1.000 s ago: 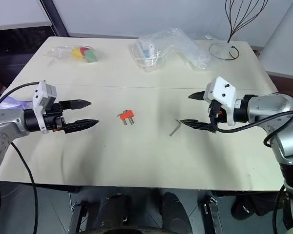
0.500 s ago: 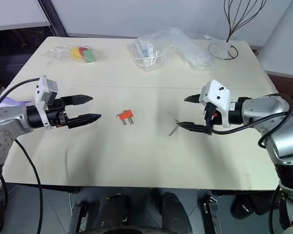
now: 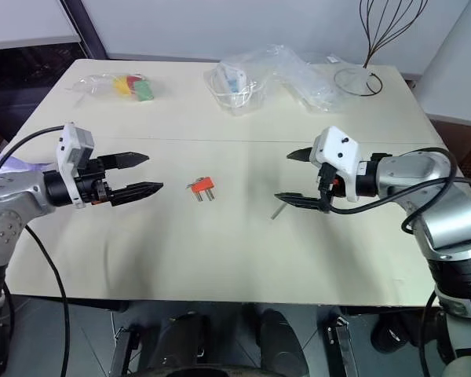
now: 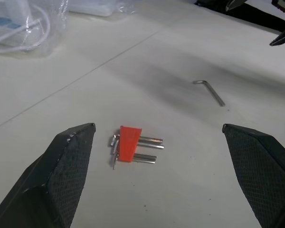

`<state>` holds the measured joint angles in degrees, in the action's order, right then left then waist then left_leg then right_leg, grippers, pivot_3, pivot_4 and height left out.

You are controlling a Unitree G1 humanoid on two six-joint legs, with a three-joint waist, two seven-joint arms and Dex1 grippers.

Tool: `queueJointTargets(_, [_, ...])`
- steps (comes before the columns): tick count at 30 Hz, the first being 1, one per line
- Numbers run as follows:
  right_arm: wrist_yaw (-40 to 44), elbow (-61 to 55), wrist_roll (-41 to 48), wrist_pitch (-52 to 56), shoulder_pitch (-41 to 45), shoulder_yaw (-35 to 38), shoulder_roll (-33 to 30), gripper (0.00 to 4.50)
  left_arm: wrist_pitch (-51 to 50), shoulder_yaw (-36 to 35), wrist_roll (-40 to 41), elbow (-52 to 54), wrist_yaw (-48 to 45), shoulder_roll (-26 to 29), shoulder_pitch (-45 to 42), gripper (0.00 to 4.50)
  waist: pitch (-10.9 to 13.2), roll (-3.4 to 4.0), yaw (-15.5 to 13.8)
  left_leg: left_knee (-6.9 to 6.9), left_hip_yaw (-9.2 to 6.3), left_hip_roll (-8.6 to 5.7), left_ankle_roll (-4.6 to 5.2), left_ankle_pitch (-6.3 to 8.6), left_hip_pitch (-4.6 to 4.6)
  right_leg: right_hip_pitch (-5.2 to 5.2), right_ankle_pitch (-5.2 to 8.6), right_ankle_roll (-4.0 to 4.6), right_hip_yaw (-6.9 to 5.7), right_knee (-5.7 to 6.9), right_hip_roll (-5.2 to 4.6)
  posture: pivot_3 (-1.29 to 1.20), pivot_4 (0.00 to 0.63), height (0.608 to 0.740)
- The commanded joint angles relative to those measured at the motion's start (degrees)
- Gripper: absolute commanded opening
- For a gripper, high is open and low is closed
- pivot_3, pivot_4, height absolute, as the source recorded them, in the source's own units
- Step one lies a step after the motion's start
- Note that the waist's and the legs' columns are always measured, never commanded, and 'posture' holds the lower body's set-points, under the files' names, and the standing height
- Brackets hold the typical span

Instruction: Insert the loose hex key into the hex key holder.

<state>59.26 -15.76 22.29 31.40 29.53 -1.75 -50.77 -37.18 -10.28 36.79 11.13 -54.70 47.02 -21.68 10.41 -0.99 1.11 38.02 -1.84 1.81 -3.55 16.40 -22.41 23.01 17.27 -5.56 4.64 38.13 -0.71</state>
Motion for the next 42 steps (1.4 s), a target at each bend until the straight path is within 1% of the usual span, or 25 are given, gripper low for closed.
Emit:
queueJointTargets(1, [-2.30, 1.92, -3.40, -3.74, 2.30, -2.09, 2.95, 4.50, 2.51, -0.77, -2.46, -1.43, 3.44, -1.78, -0.61, 4.47, 0.00, 0.00, -0.02, 0.01, 0.00, 0.00, 0.00, 0.00, -0.01, 0.01, 0.00, 0.00, 0.00, 0.01, 0.00, 0.00, 0.150, 0.740])
queueJointTargets(4, [-6.57, 8.49, -9.56, -8.53, 5.25, -8.09, 10.43, 4.50, 5.21, 0.02, -6.44, -2.35, 7.41, -4.13, 1.03, 4.47, -0.01, -0.01, 0.35, 0.02, 0.03, 0.00, 0.00, 0.00, 0.00, 0.04, -0.01, 0.00, 0.01, 0.05, 0.00, 0.00, 0.150, 0.740])
queueJointTargets(7, [-9.48, 15.49, -13.60, -12.35, 7.54, -11.17, 16.35, 4.50, 7.38, 0.40, -9.43, -2.45, 9.08, -4.76, 2.61, 4.47, 0.00, -0.02, 0.40, 0.01, 0.02, 0.01, -0.01, 0.00, -0.05, 0.16, -0.01, 0.00, 0.01, 0.12, 0.01, 0.00, 0.150, 0.740])
queueJointTargets(12, [-15.99, 31.33, -20.14, -21.30, 11.55, -14.87, 26.57, 4.50, 7.76, -0.32, -10.61, 1.10, 10.56, -5.23, 6.51, 4.47, 0.00, -0.02, 0.39, -0.01, 0.09, 0.00, -0.02, -0.01, -0.11, 0.25, -0.02, -0.01, 0.01, 0.15, -0.09, 0.00, 0.150, 0.740])
queueJointTargets(15, [-18.69, 39.71, -23.47, -26.88, 13.75, -16.03, 30.66, 4.50, 7.12, -1.26, -10.22, 3.58, 11.43, -5.42, 8.75, 4.47, -0.01, -0.04, 0.49, 0.00, 0.06, 0.00, -0.02, -0.01, -0.11, 0.24, -0.02, -0.01, -0.01, 0.18, -0.13, 0.00, 0.150, 0.740])
queueJointTargets(19, [-20.04, 47.33, -26.52, -32.57, 15.77, -16.88, 33.47, 4.50, 6.51, -2.65, -9.87, 5.75, 12.52, -5.27, 11.02, 4.47, -0.01, -0.03, 0.72, 0.00, 0.07, 0.00, -0.02, -0.01, -0.11, 0.24, -0.03, -0.01, -0.01, 0.19, -0.15, 0.00, 0.150, 0.740])
queueJointTargets(25, [-20.81, 52.40, -27.53, -36.29, 16.67, -16.63, 36.43, 4.50, 5.80, -3.96, -9.31, 7.77, 13.55, -5.29, 13.08, 4.47, -0.01, -0.03, 1.57, -0.02, 0.04, 0.01, -0.02, -0.01, -0.06, 0.24, -0.03, -0.01, -0.02, 0.26, -0.13, 0.00, 0.150, 0.740])
queueJointTargets(34, [-19.74, 51.49, -27.32, -34.84, 16.26, -16.82, 41.93, 4.50, 5.50, -4.46, -9.19, 9.00, 14.59, -5.60, 13.98, 4.47, -0.01, -0.03, 2.66, -0.07, -0.02, 0.03, -0.02, -0.01, -0.02, 0.26, -0.03, -0.01, -0.03, 0.35, -0.11, 0.00, 0.150, 0.740])
queueJointTargets(42, [-18.36, 52.42, -27.62, -33.66, 16.89, -16.91, 44.10, 4.50, 5.81, -4.73, -9.31, 9.47, 15.35, -5.65, 14.65, 4.47, -0.01, -0.03, 2.87, -0.07, -0.05, 0.02, -0.02, 0.00, -0.03, 0.26, -0.03, -0.02, -0.03, 0.35, -0.14, 0.00, 0.150, 0.740])
